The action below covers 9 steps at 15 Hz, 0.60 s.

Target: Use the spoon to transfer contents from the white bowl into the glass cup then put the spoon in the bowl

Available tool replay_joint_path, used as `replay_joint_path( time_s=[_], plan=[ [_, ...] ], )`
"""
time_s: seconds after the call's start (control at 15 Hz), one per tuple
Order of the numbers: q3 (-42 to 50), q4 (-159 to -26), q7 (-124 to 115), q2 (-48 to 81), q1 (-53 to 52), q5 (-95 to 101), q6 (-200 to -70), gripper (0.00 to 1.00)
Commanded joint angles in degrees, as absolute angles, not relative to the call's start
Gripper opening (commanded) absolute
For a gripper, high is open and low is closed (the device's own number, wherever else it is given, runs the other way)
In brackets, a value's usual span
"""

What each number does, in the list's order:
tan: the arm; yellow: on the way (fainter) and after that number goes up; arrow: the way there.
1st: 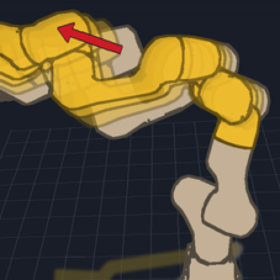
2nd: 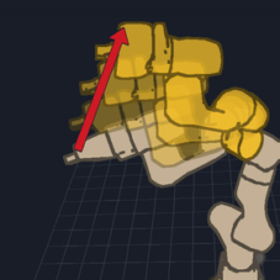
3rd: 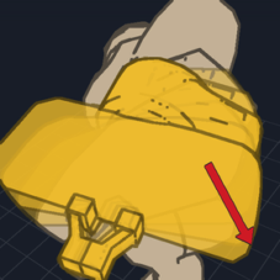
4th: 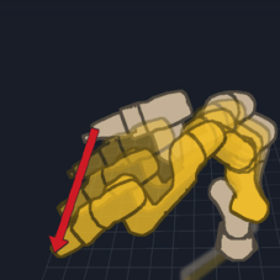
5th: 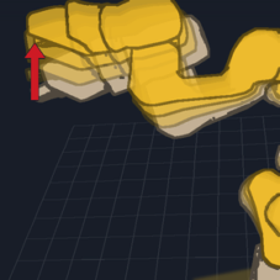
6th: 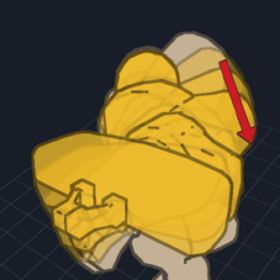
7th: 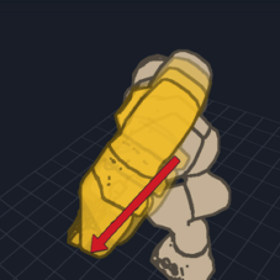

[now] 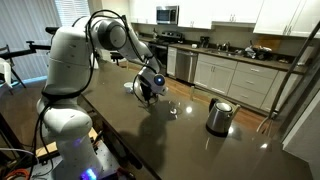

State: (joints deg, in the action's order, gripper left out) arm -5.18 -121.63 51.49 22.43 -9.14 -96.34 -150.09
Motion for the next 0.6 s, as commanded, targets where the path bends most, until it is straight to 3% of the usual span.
replay_joint_path(
  time_s=[0.0,0.2,0.53],
  plan=[
    [-5.23,-123.22,51.8,20.65,-9.69,-96.23,-151.75,0.2],
    [-5.31,-123.19,51.82,20.19,-9.68,-96.18,-151.7,0.0],
    [-5.27,-123.34,51.68,19.38,-9.64,-95.93,-151.61,0.02]
  ],
)
